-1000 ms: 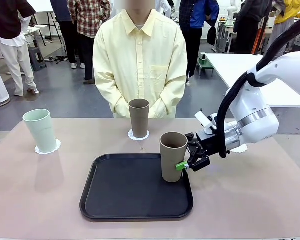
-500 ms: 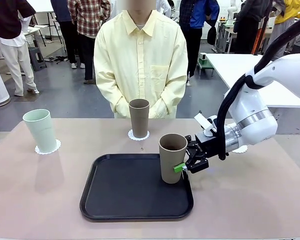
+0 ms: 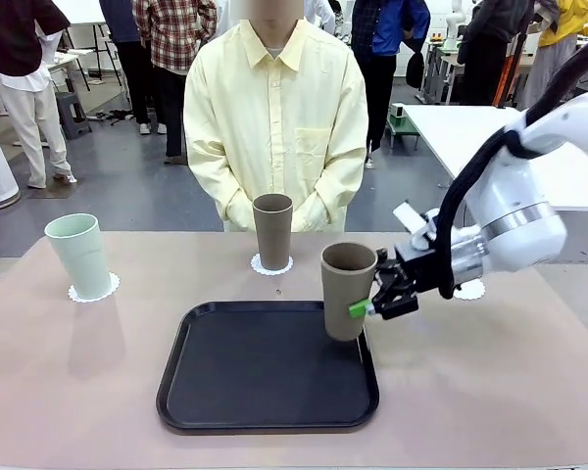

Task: Place coasters on the table and set cups on them.
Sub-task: Take one Reusable plastic cup from the Flat Tray and place it on a coaster set by the human.

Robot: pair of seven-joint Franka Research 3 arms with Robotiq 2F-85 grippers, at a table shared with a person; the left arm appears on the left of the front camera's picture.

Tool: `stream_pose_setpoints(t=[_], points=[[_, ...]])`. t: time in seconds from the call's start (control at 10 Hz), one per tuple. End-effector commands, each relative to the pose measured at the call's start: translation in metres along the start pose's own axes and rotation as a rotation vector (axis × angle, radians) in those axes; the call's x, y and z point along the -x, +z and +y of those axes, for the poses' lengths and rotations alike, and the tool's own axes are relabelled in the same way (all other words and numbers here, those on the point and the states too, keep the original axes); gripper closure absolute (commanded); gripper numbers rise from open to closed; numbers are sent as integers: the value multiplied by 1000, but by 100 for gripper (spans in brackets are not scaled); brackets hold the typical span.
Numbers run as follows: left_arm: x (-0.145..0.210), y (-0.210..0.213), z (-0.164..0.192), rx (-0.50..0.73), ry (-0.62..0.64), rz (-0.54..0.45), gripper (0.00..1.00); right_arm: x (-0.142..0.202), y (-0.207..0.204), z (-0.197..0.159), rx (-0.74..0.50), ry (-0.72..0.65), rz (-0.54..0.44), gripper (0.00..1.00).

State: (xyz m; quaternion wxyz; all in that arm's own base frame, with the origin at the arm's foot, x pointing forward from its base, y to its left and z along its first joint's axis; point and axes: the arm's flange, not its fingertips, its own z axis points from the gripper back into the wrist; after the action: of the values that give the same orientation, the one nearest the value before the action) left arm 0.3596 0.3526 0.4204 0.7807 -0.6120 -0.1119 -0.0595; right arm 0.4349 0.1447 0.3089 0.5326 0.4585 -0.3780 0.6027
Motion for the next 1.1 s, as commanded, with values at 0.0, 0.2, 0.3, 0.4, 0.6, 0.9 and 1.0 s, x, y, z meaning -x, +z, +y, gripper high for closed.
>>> stream_pose_setpoints(t=[0.0, 0.2, 0.3, 0.4, 0.6, 0.9, 1.0], points=[[1, 1, -1, -11, 14, -2, 0, -50, 27, 28, 109, -15, -6, 100], [1, 1, -1, -11, 14, -2, 0, -84, 48, 45, 154, 16, -5, 100], [1, 1, -1, -11, 14, -2, 0, -89, 53, 47, 158, 17, 1, 100], [1, 1, -1, -11, 14, -2, 0, -90, 53, 48, 172, 9, 26, 100], [1, 1, -1, -11, 14, -2, 0, -91, 57, 39, 138, 38, 9, 100], [1, 1, -1, -11, 14, -2, 0, -92, 90, 30, 227, -6, -7, 16], [1, 1, -1, -11, 14, -2, 0, -86, 129, 16, 320, -68, -51, 16]])
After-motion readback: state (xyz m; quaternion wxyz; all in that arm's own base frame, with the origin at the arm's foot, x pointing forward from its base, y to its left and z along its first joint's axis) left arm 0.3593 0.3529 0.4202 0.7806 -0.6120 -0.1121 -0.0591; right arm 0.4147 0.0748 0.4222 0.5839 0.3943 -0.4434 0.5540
